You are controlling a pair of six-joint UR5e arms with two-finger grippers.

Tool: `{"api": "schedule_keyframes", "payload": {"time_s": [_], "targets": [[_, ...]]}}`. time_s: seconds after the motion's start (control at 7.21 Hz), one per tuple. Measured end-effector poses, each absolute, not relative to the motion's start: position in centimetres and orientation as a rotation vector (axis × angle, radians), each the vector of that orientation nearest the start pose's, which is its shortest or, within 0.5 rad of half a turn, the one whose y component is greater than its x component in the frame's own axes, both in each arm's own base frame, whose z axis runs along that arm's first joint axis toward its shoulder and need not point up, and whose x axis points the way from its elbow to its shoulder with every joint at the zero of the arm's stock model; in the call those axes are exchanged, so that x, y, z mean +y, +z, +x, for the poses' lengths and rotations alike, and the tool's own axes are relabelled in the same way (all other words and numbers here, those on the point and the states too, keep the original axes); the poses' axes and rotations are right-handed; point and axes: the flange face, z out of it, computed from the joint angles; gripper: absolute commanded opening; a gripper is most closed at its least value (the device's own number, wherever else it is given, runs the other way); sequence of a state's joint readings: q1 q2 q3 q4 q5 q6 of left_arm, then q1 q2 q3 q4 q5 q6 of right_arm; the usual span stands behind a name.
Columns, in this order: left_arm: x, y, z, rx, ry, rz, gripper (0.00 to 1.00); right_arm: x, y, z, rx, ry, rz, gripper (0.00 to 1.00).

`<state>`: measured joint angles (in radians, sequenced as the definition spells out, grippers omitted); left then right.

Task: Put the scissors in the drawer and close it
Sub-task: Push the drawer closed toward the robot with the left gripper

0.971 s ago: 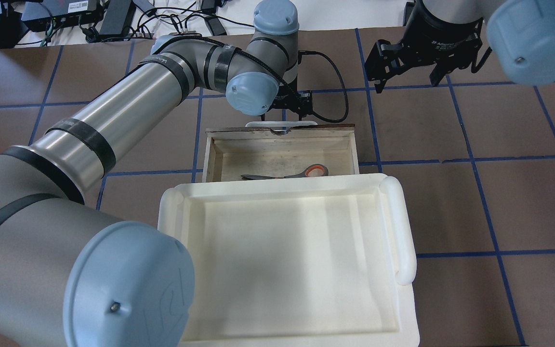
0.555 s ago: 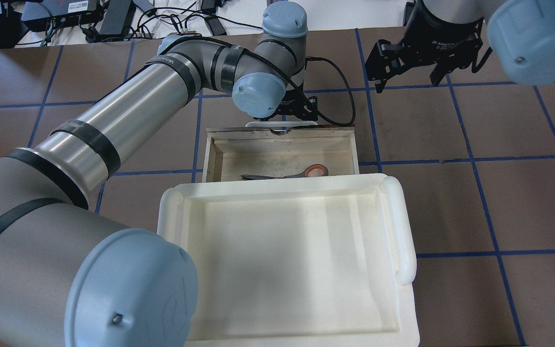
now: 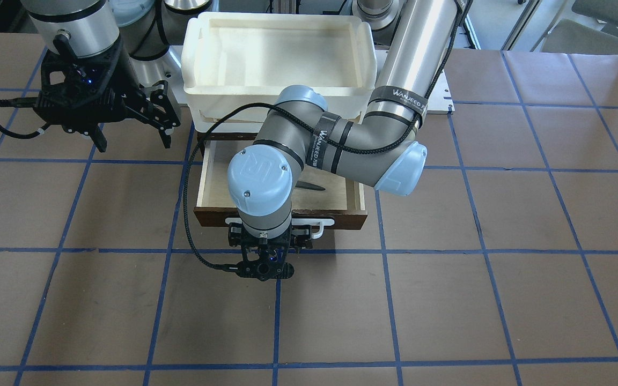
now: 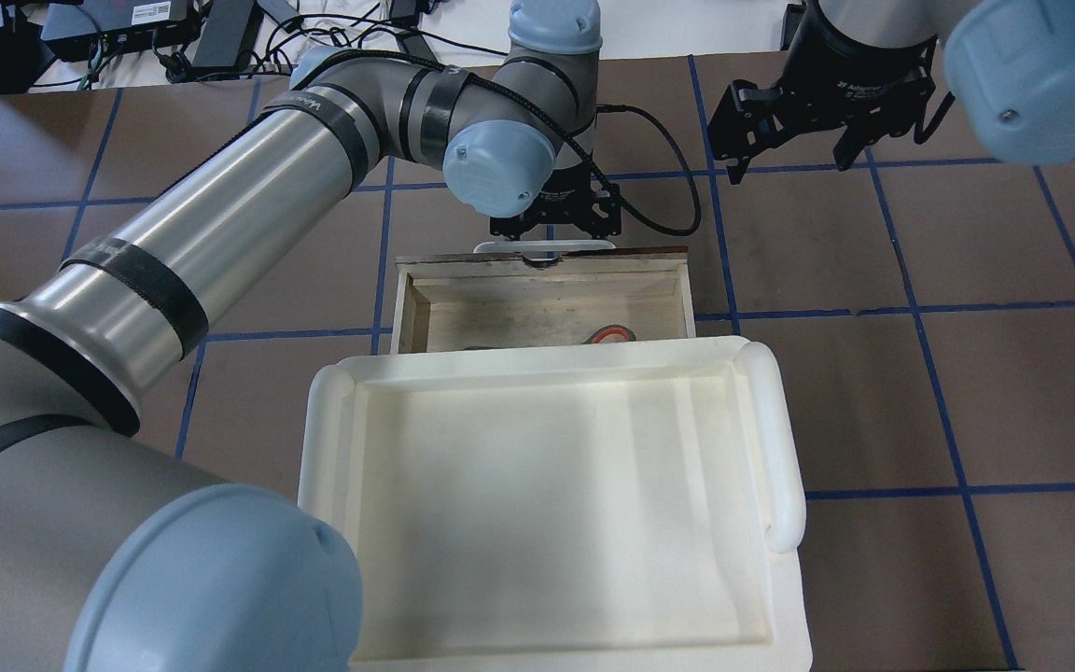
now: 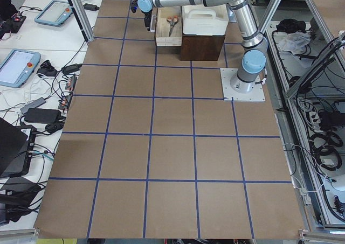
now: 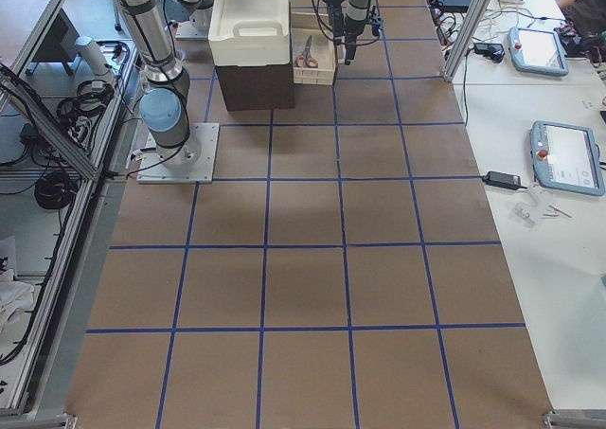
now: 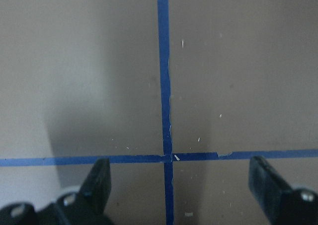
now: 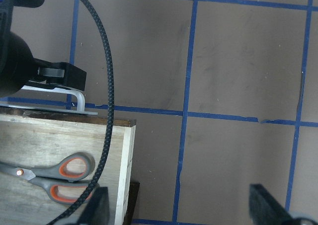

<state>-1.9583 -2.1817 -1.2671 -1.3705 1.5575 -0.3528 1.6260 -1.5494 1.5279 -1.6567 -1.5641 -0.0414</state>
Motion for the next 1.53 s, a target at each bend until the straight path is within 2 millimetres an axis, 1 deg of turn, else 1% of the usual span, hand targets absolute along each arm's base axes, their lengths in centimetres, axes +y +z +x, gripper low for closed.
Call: {"api": "schedule_keyframes", "payload": {"time_s": [0.14,0.42,0.69,1.11,1.25,1.53], "targets": [[-59.5,29.2,-39.1,3.116,0.192,0.053,1.00,-50.3,50.7,16.2,3.127,-0.164,-0.152,1.00],[-57.6,30.3,-39.0,3.106,0.252,0.061,1.00,-50.3,50.7,16.2,3.127,-0.160,-0.151,1.00],[-56.3,30.5,-38.4,3.101,0.280,0.058,1.00,-50.2,50.7,16.2,3.126,-0.160,-0.151,1.00],[-55.7,30.9,-38.1,3.096,0.292,0.056,1.00,-50.2,50.7,16.2,3.125,-0.160,-0.152,1.00],[-55.3,30.9,-38.1,3.092,0.329,0.045,1.00,-50.2,50.7,16.2,3.125,-0.160,-0.152,1.00],[-53.8,31.3,-37.9,3.071,0.466,0.000,1.00,-50.2,50.7,16.2,3.125,-0.159,-0.152,1.00]]}}
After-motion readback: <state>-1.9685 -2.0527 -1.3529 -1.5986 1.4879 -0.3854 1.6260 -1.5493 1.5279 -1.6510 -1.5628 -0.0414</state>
